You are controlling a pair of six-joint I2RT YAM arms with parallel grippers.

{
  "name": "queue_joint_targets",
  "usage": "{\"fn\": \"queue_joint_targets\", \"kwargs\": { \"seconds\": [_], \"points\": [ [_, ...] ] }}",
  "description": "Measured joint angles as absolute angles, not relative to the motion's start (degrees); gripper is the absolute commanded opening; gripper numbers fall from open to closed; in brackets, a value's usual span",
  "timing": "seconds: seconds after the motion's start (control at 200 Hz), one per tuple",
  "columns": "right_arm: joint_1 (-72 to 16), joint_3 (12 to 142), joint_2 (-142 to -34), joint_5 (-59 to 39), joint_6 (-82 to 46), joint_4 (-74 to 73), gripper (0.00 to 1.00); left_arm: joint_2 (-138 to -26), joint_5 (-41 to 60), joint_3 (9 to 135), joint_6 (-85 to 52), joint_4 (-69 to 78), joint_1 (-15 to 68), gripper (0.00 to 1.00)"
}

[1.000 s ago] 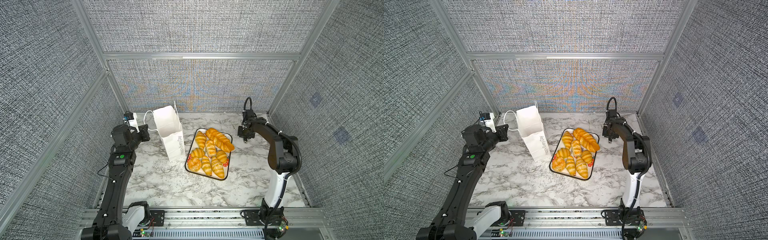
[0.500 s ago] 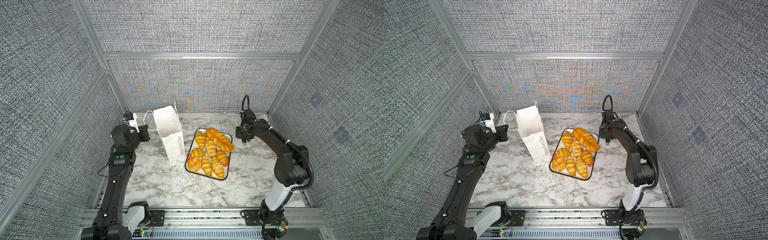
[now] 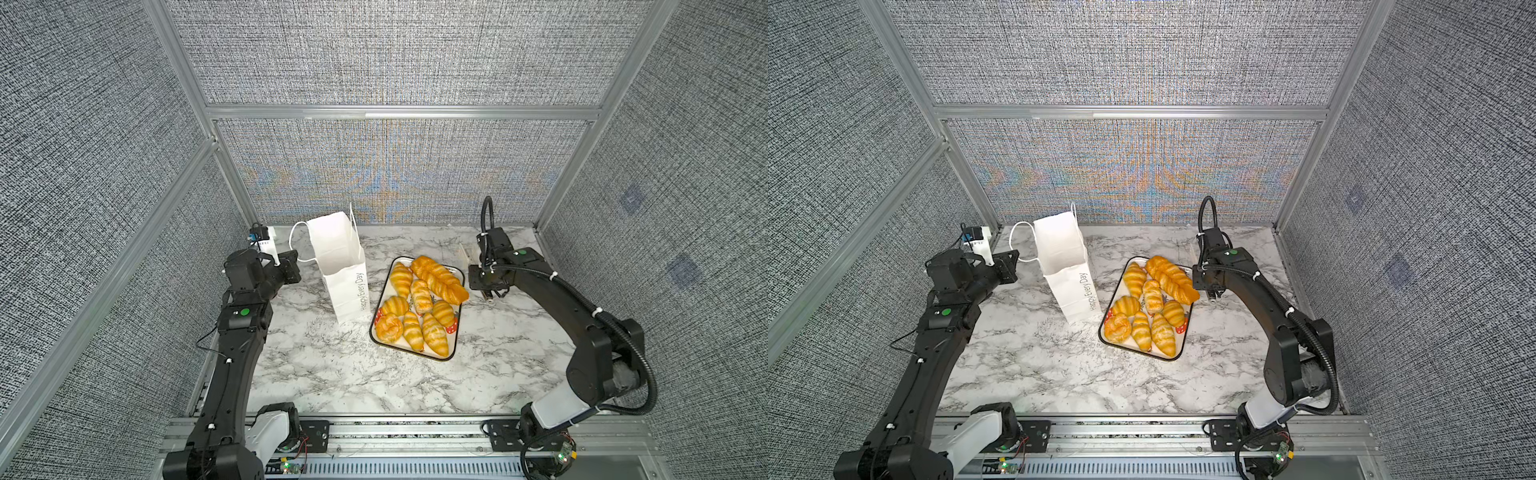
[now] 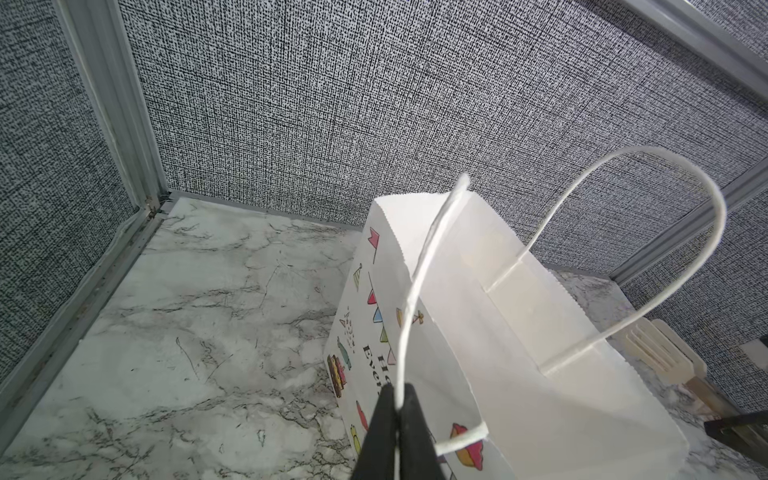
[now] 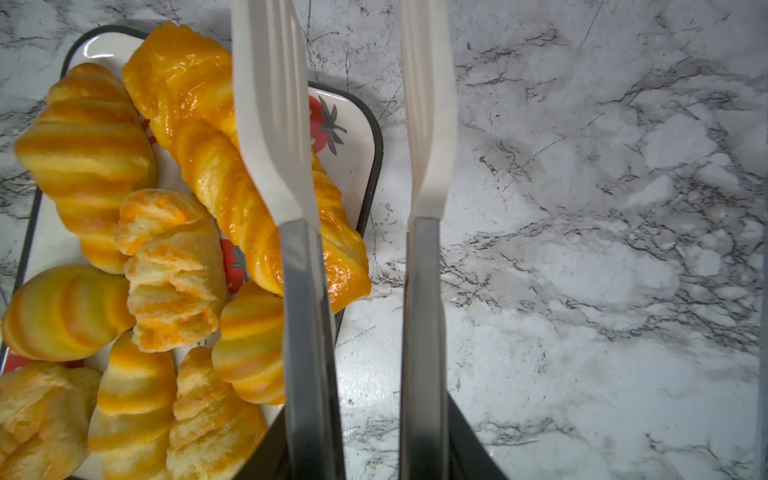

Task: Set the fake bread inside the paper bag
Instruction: 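Lift the tongs with the right gripper and move them over the bread tray, then lower the tongs around the long twisted bread and squeeze them shut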

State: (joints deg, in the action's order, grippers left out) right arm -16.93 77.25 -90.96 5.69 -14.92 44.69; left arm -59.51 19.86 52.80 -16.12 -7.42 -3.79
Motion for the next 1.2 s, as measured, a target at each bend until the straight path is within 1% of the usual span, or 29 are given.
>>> {"fn": "queue_joint_targets", "kwargs": {
  "seconds": [0.26,0.42,0.585,0.89,1.2],
  "points": [
    [-16.97,76.71,-91.18,2.59,-14.22,45.54,0.49,-59.57,20.1,52.77,-16.12,-7.4,-3.79,0.07],
    [-16.97,76.49,-92.2,1.89,-14.0,45.69,0.55,-59.57,20.1,52.73,-16.12,-7.4,-3.86,0.07],
    [-17.02,76.4,-93.47,1.23,-13.58,45.67,0.59,-59.57,20.12,52.73,-16.12,-7.4,-3.88,0.07],
    [-16.95,75.4,-96.86,-0.25,-13.32,44.49,0.61,-59.57,20.14,52.73,-16.1,-7.42,-3.88,0.07],
    [-16.73,75.33,-98.7,-2.22,-13.13,43.57,0.61,-59.51,20.12,52.73,-16.1,-7.42,-3.88,0.07]
  ]
}}
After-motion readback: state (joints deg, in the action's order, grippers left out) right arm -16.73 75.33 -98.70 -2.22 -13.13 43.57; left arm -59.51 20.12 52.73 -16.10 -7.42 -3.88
